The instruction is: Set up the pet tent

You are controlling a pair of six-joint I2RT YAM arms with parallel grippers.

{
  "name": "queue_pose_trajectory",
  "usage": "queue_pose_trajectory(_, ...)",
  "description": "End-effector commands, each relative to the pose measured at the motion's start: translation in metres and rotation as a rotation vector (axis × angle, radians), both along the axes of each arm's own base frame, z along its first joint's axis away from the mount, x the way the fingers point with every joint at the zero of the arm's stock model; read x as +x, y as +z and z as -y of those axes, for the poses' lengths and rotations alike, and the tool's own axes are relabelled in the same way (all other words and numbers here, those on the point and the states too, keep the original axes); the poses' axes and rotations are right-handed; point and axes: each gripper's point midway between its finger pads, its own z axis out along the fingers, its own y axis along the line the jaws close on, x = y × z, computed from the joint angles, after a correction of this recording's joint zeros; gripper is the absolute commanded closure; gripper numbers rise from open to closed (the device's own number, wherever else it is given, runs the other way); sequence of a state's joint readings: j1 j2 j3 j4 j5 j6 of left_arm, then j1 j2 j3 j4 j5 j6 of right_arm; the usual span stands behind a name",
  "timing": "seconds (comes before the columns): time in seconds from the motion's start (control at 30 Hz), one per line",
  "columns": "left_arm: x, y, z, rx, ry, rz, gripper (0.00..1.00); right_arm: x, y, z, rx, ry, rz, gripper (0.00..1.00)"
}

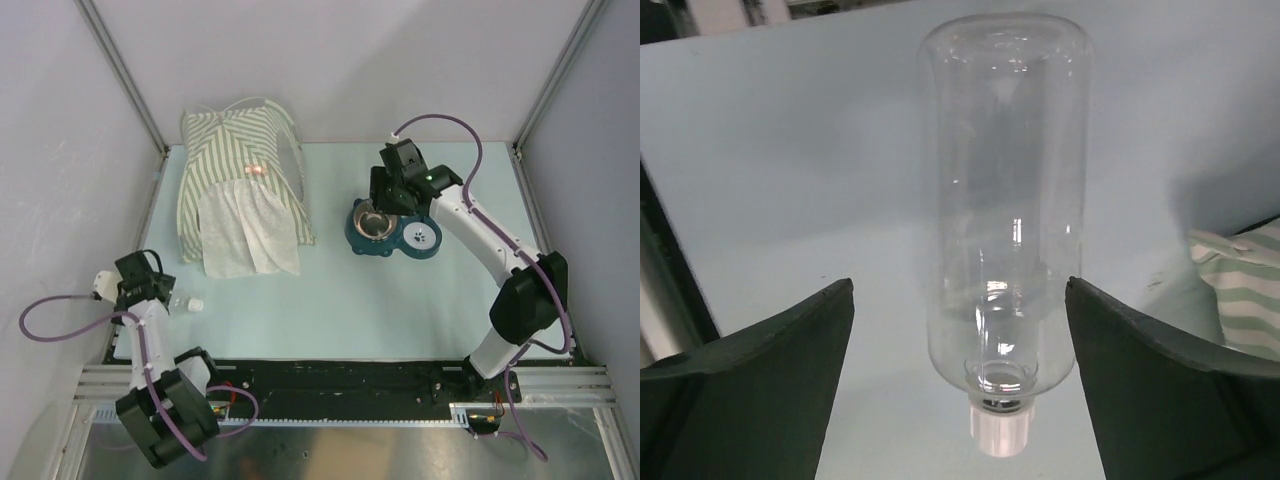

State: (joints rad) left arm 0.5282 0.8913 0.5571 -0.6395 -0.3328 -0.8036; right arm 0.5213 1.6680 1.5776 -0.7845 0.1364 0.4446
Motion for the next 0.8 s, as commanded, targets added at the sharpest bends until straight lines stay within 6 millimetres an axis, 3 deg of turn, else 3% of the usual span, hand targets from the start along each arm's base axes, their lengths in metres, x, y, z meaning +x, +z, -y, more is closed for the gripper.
queue_pose_trajectory(0.0,-0.006,-0.031,0.01,-0.079,-0.001,-0.079,0.06,-0.004,0.024,0.003,0.038,0.004,0.064,0.4)
queue_pose_trajectory(0.13,0.01,-0.046,0.011,-0.151,-0.02,-0.112,0.01,-0.008,0.029,0.005,0.044,0.006,0.073,0.4)
queue_pose_trajectory(0.3,0.027,-0.044,0.003,-0.155,-0.011,-0.088,0.01,-0.014,0.034,0.009,0.046,0.002,0.085,0.41)
queue_pose_trajectory(0.57,0.029,-0.04,0.002,-0.14,-0.029,-0.083,0.26,-0.02,0.038,0.017,0.042,-0.012,0.101,0.41)
queue_pose_trajectory(0.77,0.034,-0.017,0.008,-0.081,-0.123,-0.007,0.33,-0.022,0.05,0.011,0.083,0.011,0.117,0.41)
